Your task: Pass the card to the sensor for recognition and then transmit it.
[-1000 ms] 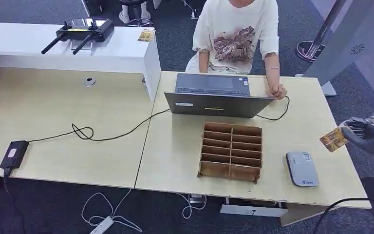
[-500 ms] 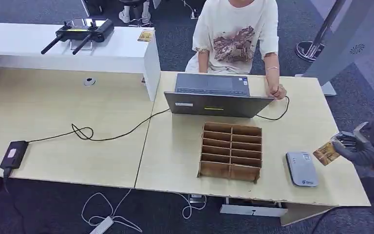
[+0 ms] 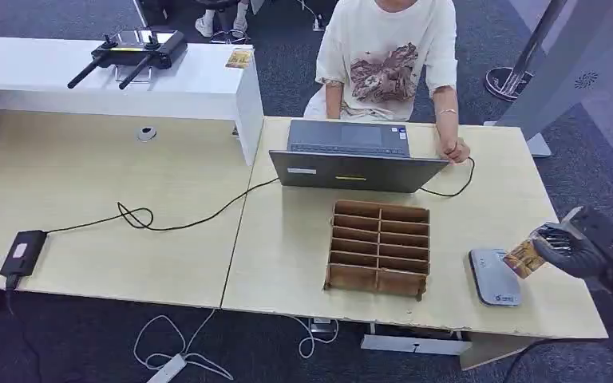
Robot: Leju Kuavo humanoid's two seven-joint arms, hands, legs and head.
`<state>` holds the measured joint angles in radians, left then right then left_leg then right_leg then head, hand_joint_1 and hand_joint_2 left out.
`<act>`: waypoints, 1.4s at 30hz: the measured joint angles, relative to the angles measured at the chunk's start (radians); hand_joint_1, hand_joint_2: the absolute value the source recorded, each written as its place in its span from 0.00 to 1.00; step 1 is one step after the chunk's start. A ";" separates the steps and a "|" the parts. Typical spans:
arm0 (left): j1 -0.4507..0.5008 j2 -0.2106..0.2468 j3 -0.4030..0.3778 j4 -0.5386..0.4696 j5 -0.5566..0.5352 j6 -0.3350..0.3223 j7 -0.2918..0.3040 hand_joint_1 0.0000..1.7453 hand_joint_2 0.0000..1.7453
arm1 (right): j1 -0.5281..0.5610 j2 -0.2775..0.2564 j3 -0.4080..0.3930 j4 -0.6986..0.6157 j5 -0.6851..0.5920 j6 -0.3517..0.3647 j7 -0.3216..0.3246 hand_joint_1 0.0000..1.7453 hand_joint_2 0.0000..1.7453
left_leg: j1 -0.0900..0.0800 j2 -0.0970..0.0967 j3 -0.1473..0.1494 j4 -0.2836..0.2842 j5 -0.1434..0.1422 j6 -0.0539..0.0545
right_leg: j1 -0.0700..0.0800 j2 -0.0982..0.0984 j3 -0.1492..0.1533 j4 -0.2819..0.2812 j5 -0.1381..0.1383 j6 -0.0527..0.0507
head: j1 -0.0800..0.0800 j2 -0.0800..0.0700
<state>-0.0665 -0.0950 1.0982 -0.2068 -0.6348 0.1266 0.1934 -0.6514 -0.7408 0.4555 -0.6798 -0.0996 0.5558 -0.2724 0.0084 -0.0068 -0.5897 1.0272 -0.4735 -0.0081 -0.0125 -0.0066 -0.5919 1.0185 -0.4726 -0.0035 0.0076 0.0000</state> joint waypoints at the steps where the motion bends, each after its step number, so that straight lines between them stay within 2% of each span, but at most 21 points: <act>1: 0.000 0.000 0.002 0.000 0.000 -0.001 0.000 0.00 1.00 | -0.003 0.003 0.003 0.003 0.003 0.001 0.000 1.00 1.00 | 0.000 0.000 0.000 0.000 0.000 0.000 | 0.000 0.000 0.000 0.000 0.000 0.000 | 0.000 0.000; 18: -0.001 0.000 0.017 0.000 -0.005 0.000 0.005 0.00 1.00 | -0.022 0.068 0.046 0.053 0.025 -0.018 0.000 1.00 1.00 | 0.000 0.000 0.000 0.000 0.000 0.000 | 0.000 0.000 0.000 0.000 0.000 0.000 | 0.000 0.000; 30: -0.003 0.000 0.020 0.000 -0.008 0.005 0.009 0.00 1.00 | -0.058 0.098 0.071 0.103 0.033 -0.004 0.003 1.00 1.00 | 0.000 0.000 0.000 0.000 0.000 0.000 | 0.000 0.000 0.000 0.000 0.000 0.000 | 0.000 0.000; 42: -0.003 -0.003 0.026 0.000 -0.003 0.010 0.009 0.00 1.00 | -0.063 0.116 0.091 0.138 0.062 -0.046 -0.007 1.00 1.00 | 0.000 0.000 0.000 0.000 0.000 0.000 | 0.000 0.000 0.000 0.000 0.000 0.000 | 0.000 0.000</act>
<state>-0.0698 -0.0977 1.1242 -0.2068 -0.6378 0.1366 0.2026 -0.7146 -0.6252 0.5466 -0.5421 -0.0374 0.5100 -0.2796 0.0084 -0.0068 -0.5895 1.0272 -0.4733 -0.0081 -0.0125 -0.0066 -0.5920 1.0184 -0.4726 -0.0035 0.0076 0.0000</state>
